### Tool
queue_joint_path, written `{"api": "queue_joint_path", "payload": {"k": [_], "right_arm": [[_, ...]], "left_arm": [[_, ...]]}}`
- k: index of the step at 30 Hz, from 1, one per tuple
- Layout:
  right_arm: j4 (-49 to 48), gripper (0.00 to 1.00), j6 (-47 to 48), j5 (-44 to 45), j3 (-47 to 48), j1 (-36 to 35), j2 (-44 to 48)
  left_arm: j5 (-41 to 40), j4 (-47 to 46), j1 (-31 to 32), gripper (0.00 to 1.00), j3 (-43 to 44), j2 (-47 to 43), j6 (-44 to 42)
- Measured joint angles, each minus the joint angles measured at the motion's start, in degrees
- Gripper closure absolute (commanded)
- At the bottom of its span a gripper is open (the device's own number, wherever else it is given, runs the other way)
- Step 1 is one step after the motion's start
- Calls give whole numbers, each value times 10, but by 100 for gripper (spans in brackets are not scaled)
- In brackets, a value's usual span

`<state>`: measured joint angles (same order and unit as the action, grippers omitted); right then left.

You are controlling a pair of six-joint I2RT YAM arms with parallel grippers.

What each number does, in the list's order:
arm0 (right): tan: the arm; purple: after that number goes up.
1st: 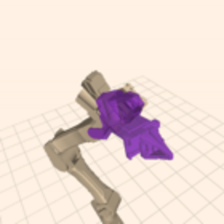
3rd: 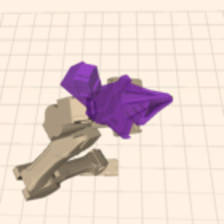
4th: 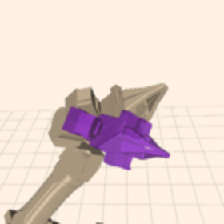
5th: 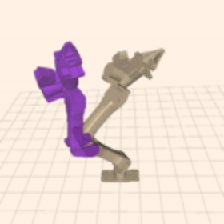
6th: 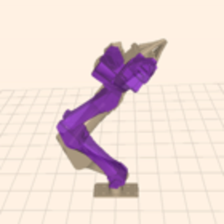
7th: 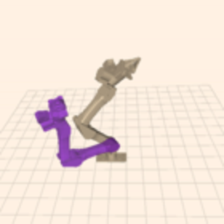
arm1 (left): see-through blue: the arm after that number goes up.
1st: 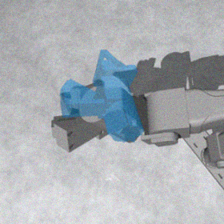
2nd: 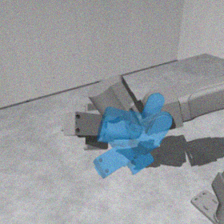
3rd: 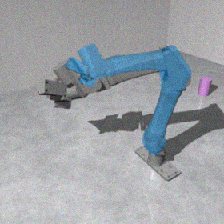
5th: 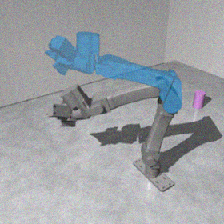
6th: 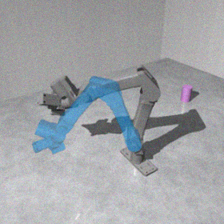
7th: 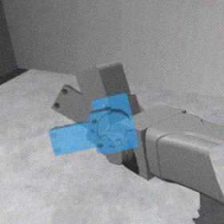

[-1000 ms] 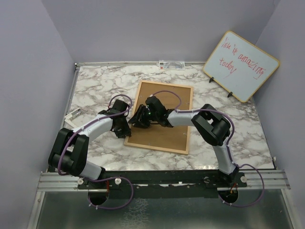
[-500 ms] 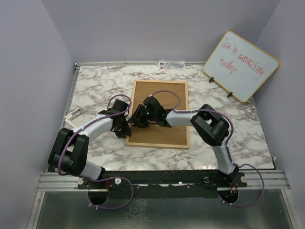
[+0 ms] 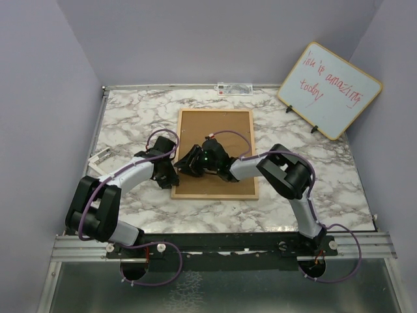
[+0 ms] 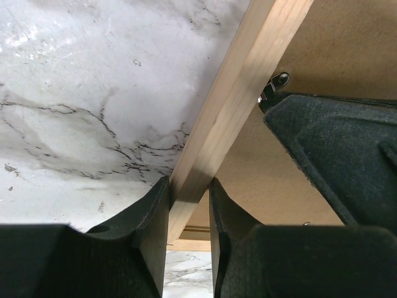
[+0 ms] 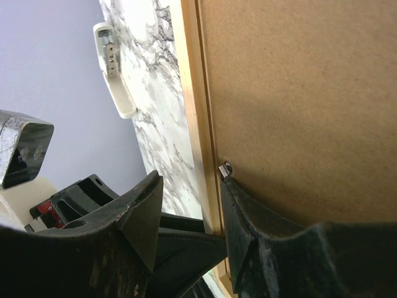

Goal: Put the photo into the frame

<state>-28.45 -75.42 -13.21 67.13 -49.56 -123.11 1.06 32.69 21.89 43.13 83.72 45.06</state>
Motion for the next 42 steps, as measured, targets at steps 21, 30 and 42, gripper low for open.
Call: {"api": "queue_joint_path", "payload": {"k": [21, 30, 42], "right_arm": [[-189, 56, -101, 6, -66, -9, -35], [-60, 57, -59, 34, -52, -9, 10], [-1, 65, -52, 27, -4, -7, -5]], "left_arm": [[-6, 0, 0, 80, -2, -3, 2], [-8, -1, 0, 74, 2, -6, 3], [-2, -9, 0, 81, 3, -3, -6]]}}
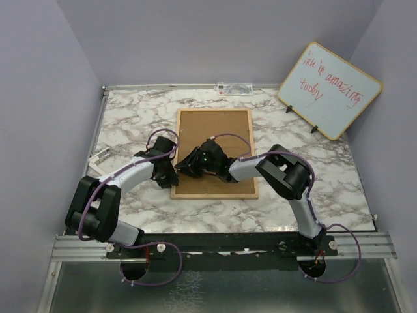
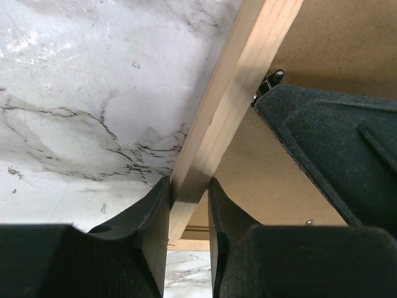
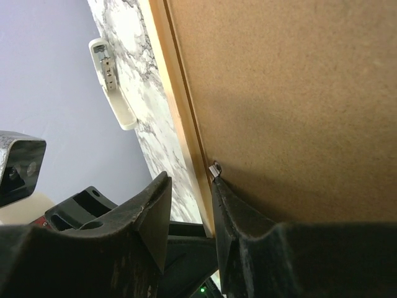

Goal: Put the photo into the frame

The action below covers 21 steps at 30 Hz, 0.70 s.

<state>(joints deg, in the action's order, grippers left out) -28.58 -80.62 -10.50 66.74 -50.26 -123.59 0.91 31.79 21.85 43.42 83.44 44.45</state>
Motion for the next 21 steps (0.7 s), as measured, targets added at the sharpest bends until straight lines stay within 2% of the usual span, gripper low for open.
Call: {"api": "queue_joint_path", "payload": {"k": [10, 21], "right_arm": [[-43, 69, -41, -3, -10, 1, -15], [-95, 83, -49, 3, -18, 1, -34]], "left_arm": [[8, 2, -3, 83, 12, 15, -36], [10, -5, -4, 85, 14, 15, -51]]}}
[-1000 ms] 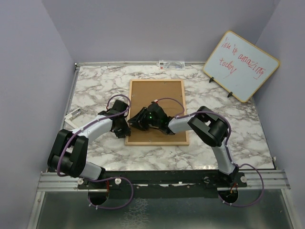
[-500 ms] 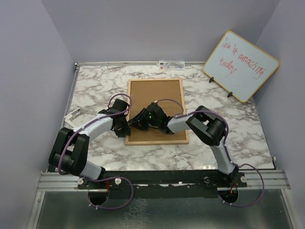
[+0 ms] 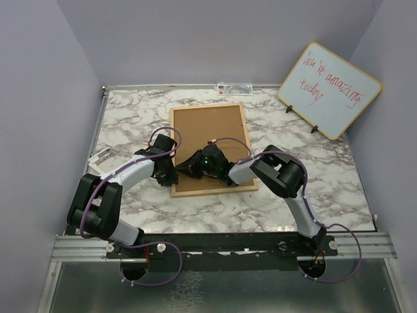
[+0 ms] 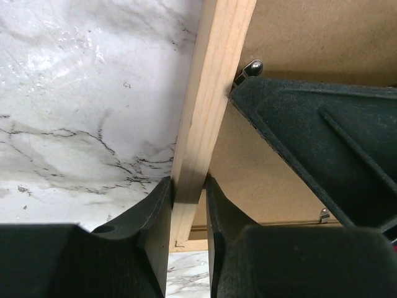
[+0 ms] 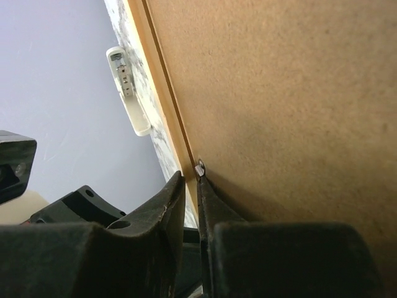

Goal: Put the photo into the frame

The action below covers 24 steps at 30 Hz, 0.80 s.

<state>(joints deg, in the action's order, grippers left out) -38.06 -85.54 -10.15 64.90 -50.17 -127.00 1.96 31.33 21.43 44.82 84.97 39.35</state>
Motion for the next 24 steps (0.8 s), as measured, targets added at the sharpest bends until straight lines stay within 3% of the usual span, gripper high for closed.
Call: {"api": "queue_joint_path", "payload": {"k": [5, 12, 18, 24], "right_arm": [[-56, 84, 12, 6, -19, 5, -7], [-100, 66, 42, 14, -56, 24, 25], [-21, 65, 93, 27, -58, 47, 106], [71, 64, 138, 27, 2, 80, 112]], "left_arm": [[0, -2, 0, 84, -1, -3, 0], [0, 20, 0, 66, 19, -1, -22], [2, 53, -8, 41, 55, 0, -37], [14, 50, -50, 32, 126, 5, -46]]}}
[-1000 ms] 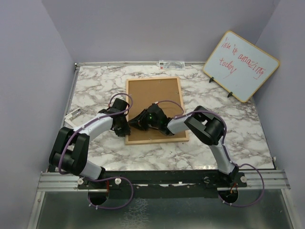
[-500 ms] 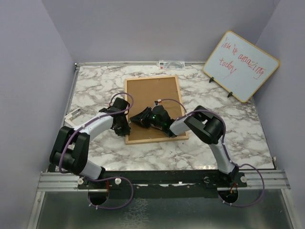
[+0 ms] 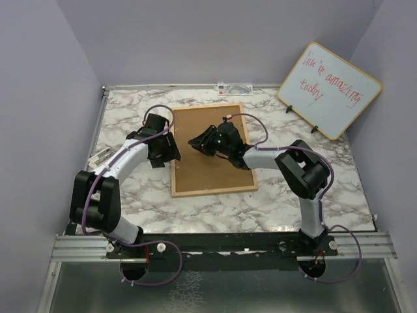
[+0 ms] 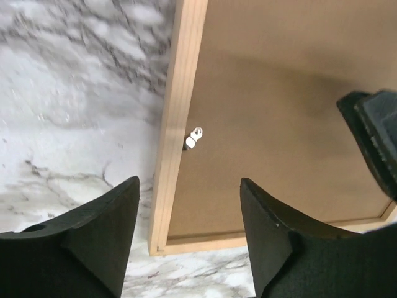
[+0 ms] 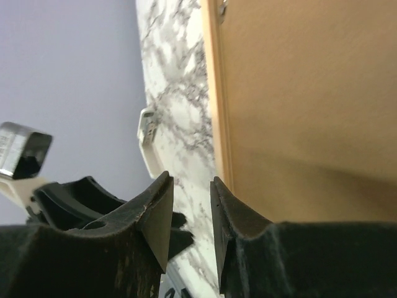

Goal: Put the photo into the frame

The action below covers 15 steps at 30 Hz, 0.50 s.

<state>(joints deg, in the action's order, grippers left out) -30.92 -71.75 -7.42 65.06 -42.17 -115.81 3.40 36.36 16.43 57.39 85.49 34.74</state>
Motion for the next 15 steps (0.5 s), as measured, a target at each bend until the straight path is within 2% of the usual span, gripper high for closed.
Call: {"api": "queue_joint_path", "payload": {"k": [4, 8, 12, 15], "right_arm": [[55, 64, 27, -9, 30, 22, -5], [83, 64, 47, -27, 65, 42, -25], [109, 64, 63, -50, 97, 55, -47], [120, 64, 72, -69, 128, 59, -69]], "left_arm": [[16, -25, -31, 34, 40, 44, -2], [21, -38, -42, 43, 83, 127, -9], [21, -45, -42, 58, 120, 193, -23], [21, -46, -42, 75, 133, 212, -28]]}}
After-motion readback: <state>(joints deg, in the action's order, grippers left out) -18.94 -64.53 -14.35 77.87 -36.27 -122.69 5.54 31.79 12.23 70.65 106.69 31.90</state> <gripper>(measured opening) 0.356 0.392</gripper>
